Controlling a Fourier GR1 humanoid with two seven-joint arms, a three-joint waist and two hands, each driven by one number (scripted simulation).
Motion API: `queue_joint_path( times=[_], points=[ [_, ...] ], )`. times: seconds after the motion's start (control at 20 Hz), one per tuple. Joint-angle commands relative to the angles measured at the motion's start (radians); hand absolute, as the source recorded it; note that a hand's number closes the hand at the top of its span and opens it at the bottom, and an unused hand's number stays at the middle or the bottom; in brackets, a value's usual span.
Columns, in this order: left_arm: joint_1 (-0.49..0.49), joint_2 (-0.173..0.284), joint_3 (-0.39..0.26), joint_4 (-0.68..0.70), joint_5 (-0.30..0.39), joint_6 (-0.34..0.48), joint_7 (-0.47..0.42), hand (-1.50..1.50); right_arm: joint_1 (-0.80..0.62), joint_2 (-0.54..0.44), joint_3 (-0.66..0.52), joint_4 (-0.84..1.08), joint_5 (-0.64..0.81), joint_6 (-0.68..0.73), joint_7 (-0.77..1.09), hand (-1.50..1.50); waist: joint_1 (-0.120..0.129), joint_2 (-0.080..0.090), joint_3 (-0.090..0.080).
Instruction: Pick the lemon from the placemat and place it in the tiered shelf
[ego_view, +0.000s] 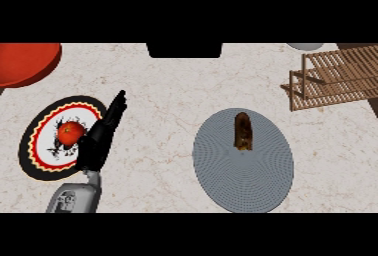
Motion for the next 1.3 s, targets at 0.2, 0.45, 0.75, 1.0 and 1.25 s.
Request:
queue_joint_path(
  times=[0.2,0.45,0.75,1.0,1.25],
  points=[
    [0.017,0.007,-0.003,-0.052,0.015,-0.028,0.03,0.0,-0.158,-0.062,0.049,0.235,0.12,-0.1,-0.063,1.5,0.002,0.0,0.0],
    [-0.036,0.03,0.037,0.036,0.012,-0.028,-0.006,0.0,-0.246,-0.115,0.091,0.384,0.161,-0.134,-0.154,1.5,0.002,0.002,0.0],
    [-0.041,-0.008,0.024,0.037,0.004,0.002,-0.012,0.0,-0.277,-0.164,0.08,0.559,0.226,-0.2,-0.342,1.5,0.001,0.002,0.0],
    [-0.032,0.022,0.031,0.024,0.013,-0.033,-0.003,0.0,-0.306,-0.103,0.161,0.671,0.334,-0.322,-0.4,1.5,0.004,0.002,0.0],
    [-0.042,0.034,0.042,0.021,0.021,-0.044,0.005,0.0,-0.388,-0.136,0.191,0.855,0.377,-0.385,-0.608,1.5,0.01,0.003,0.001]
  ],
)
